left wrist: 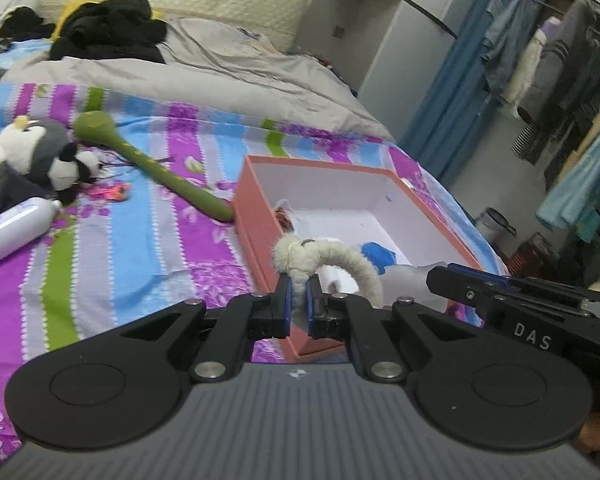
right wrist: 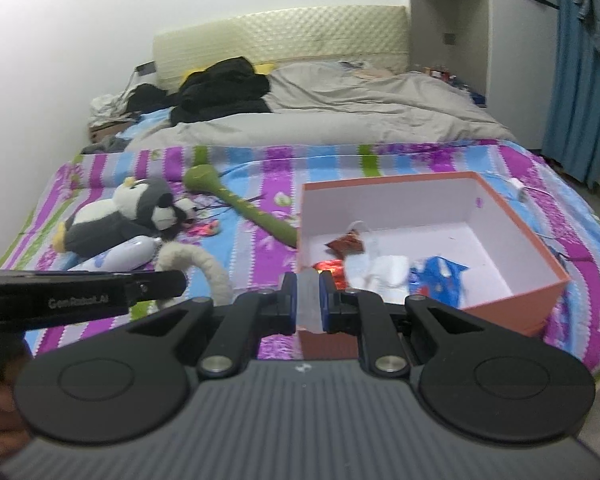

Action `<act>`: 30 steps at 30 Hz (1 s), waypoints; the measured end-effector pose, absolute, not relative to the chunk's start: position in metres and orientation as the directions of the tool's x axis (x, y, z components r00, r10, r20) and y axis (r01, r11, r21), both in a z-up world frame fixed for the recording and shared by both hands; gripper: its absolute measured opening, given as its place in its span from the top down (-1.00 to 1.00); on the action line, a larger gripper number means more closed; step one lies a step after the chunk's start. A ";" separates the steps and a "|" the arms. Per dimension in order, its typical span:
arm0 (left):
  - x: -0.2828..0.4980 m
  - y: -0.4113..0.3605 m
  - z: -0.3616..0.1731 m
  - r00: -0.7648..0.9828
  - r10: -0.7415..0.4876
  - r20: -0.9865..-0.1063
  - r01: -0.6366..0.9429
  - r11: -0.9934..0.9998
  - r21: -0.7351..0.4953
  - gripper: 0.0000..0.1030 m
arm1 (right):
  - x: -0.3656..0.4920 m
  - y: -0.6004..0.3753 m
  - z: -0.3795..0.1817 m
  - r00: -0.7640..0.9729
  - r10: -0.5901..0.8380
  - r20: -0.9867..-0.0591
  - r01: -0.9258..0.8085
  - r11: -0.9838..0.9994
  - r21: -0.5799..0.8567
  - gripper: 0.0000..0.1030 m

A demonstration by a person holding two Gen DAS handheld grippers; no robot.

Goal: Organize soft objects
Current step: 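Carry the rope ring with the left tool while the right tool carries the clear piece to the box, then open the left tool inside the box while the right tool releases the clear piece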

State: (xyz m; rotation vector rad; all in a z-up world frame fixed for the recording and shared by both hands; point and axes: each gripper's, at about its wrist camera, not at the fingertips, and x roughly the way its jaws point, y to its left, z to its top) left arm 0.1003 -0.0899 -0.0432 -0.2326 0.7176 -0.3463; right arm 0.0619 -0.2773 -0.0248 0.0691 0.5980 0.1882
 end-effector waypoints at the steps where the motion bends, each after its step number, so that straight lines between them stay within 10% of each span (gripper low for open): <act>1: 0.103 -0.094 -0.044 0.694 -0.391 -0.605 0.238 0.917 -0.320 0.84 | 0.061 -0.280 -0.025 0.812 0.189 -0.553 -0.147 0.982 0.120 0.71; 30: 0.275 -0.169 -0.095 0.570 -0.388 -0.724 0.269 0.921 -0.282 0.83 | 0.177 -0.345 -0.077 0.750 0.157 -0.643 -0.035 0.980 0.198 0.70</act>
